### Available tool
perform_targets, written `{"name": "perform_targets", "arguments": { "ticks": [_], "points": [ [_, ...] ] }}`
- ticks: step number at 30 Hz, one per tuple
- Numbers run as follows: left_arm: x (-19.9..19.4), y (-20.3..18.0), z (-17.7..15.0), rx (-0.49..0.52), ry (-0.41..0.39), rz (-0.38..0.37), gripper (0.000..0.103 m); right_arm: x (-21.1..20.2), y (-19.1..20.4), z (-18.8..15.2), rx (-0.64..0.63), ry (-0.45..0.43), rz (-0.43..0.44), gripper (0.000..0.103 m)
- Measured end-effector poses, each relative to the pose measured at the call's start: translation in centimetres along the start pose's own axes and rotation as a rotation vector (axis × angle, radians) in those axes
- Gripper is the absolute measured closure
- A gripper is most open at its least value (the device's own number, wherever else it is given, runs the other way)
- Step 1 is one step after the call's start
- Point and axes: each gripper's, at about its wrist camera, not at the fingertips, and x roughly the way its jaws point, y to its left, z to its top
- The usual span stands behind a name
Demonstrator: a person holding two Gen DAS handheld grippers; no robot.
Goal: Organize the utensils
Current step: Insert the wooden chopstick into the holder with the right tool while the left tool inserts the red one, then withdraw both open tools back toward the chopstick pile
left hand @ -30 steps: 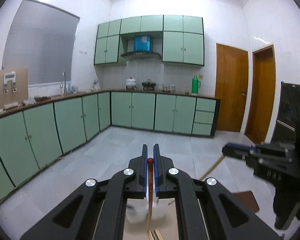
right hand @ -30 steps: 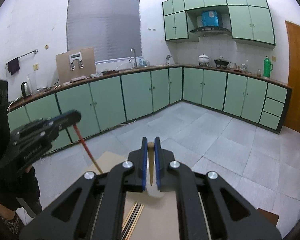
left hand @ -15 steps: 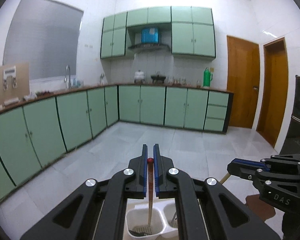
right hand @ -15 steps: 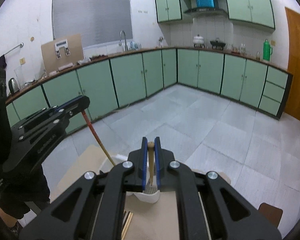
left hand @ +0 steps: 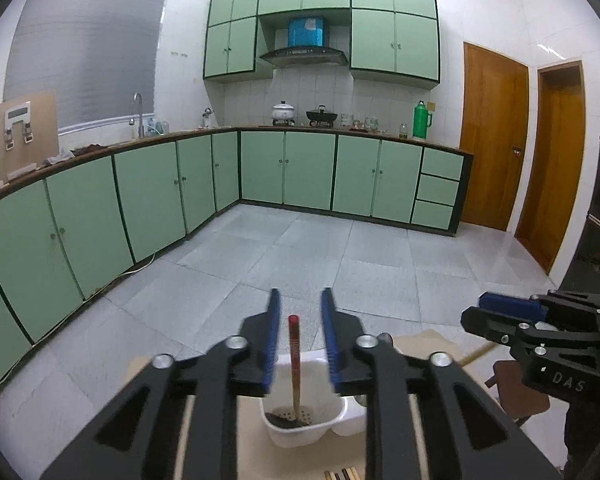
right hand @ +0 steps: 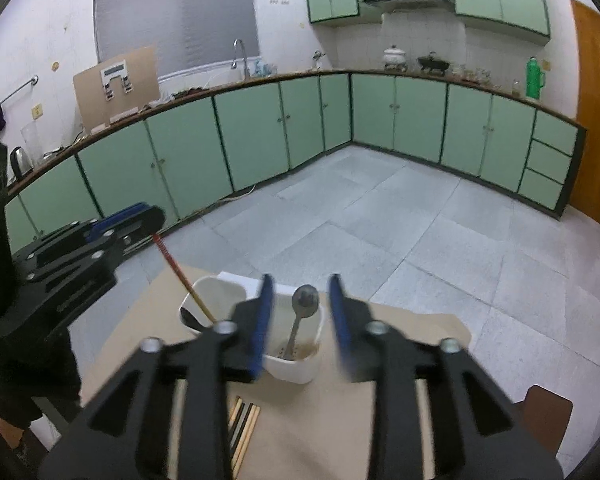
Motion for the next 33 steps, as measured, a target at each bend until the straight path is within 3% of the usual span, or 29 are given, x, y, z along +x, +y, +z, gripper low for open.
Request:
{"name": "perform_targets", "arguments": {
  "ticks": [2,9,14,20,25,33],
  "points": [
    [-1.3,0.3,0.0,-0.013,-0.013,0.002,0.07,-1.2,-0.2,-0.3,0.001,-0.019,-0.014,0.065],
    [-6.9,0.3,-2.5,-0.01,-0.046,0.036,0.041,-6.2,-0.8,-3.6,0.012,-0.079,-0.055,0.034],
    [-10.0,0.4,-7.1,-0.028,0.008,0.046,0.035,-8.9,-0.4,-8.7,0.043,-0.079,-0.061,0.022],
    [-12.2,0.7,-13.9,-0.046,0.116,0.082,0.028,-9.6,1.2,-15.5,0.065,-0.02,-0.085,0.016],
    [-12.5,0.5,-20.0,-0.04,0.25,0.104,0.027,-9.1,2.7,-21.1,0.093,0.047,-0.079,0.016],
    [-12.3,0.9,-26.6,-0.031,0.413,0.126,0.027,-7.0,6.1,-27.9,0.086,0.199,-0.062,0.016]
  ]
}}
